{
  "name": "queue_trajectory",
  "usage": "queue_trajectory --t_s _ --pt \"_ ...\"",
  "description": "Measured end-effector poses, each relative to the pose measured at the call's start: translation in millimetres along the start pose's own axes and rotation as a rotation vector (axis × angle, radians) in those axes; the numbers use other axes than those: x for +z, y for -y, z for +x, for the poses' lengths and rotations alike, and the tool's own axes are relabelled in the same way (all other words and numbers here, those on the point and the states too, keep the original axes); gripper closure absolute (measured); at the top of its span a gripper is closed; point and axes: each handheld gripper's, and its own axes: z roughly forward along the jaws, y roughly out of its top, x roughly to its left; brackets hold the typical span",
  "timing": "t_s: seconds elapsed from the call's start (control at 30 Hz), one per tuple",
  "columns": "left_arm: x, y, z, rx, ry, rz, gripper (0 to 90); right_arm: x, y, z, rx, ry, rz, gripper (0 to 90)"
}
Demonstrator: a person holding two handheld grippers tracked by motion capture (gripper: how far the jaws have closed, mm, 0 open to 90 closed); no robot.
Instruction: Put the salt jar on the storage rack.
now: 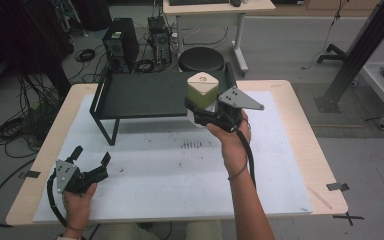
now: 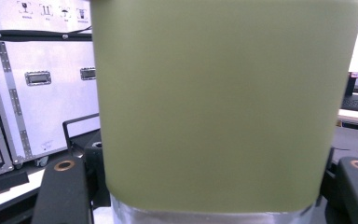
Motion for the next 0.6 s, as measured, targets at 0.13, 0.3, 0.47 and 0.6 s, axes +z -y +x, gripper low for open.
queue_trajectory --t_s 0.13,0.3,0.47,0.6 --pt "0.1 0.0 -0.1 -0.002 0.0 -0.002 2.7 10.0 -4.7 0.7 -0.001 0.002 0.002 30.2" --pt "0.1 0.0 -0.1 -0.003 -0.001 -0.002 2.7 22.1 -8.9 1.5 -0.003 -0.002 0.009 30.2" --pt "0.1 0.0 -0.1 -0.003 -0.001 -0.002 2.8 35.1 -14.3 1.0 -0.001 -0.006 0.015 30.2" --pt "0.1 0.0 0.0 -0.001 -0.001 -0.002 2.8 44.6 -19.1 1.1 0.006 -0.011 0.013 30.2"
